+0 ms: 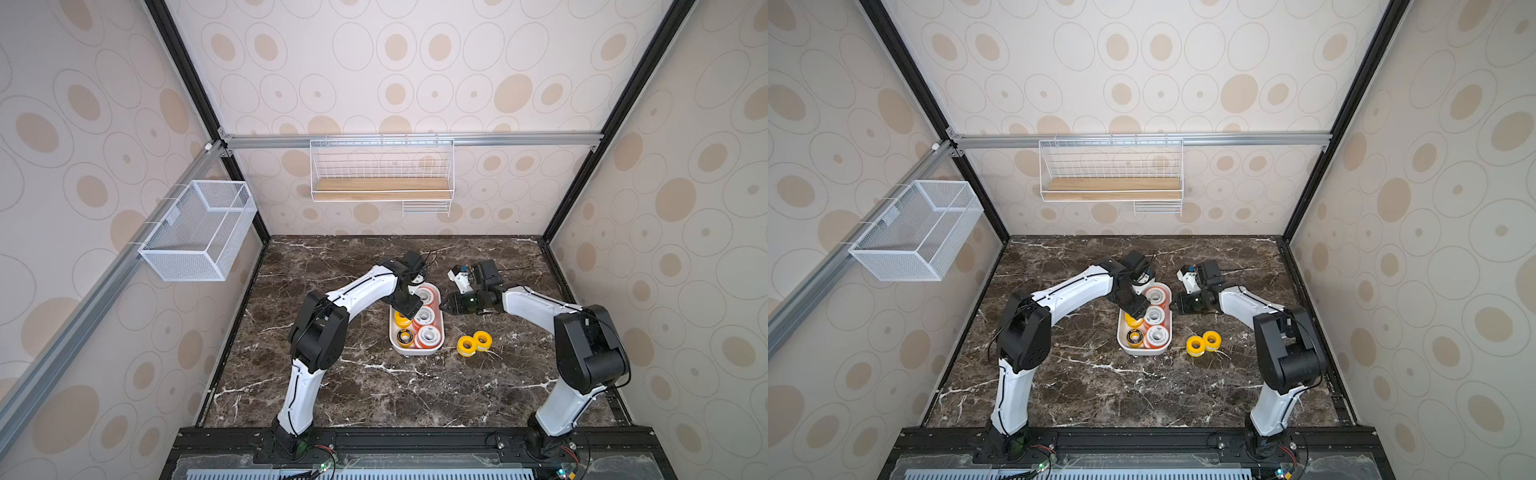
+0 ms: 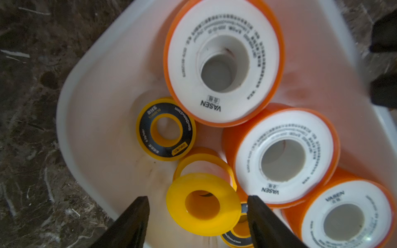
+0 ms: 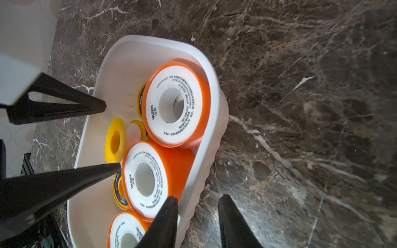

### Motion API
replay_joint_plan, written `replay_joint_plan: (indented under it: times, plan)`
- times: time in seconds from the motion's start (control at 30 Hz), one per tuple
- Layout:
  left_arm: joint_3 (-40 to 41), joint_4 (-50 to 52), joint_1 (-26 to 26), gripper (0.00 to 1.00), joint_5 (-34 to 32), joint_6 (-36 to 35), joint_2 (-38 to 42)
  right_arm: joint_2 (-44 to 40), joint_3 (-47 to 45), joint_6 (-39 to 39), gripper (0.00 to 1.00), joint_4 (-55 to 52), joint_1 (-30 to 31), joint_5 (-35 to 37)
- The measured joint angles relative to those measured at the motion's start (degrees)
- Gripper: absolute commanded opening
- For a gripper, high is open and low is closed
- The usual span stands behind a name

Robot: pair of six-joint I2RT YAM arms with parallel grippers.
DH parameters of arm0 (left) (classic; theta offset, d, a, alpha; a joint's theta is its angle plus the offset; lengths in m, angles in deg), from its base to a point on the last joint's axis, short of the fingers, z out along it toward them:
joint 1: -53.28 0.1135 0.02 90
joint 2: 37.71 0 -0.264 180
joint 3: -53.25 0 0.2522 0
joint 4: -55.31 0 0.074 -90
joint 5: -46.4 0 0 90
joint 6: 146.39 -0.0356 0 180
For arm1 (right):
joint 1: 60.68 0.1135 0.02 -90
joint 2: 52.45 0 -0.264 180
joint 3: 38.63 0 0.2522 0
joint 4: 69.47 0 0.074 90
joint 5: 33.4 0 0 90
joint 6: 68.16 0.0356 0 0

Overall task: Put the sealing tape into the storage box
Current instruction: Place the sealing tape in the storage box.

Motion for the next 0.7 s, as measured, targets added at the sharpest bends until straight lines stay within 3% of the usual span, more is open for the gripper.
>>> replay_joint_plan:
  times: [0.4, 0.7]
  plan:
    - [-2.0, 1.5, 0.0, 0.72, 0.7, -0.8, -2.1, 0.0, 0.0, 0.0, 0.37, 0.0, 0.0, 0.2]
    - [-2.0, 1.9, 0.0, 0.57, 1.0, -1.0, -2.2, 0.0, 0.0, 0.0, 0.37, 0.0, -0.1, 0.3]
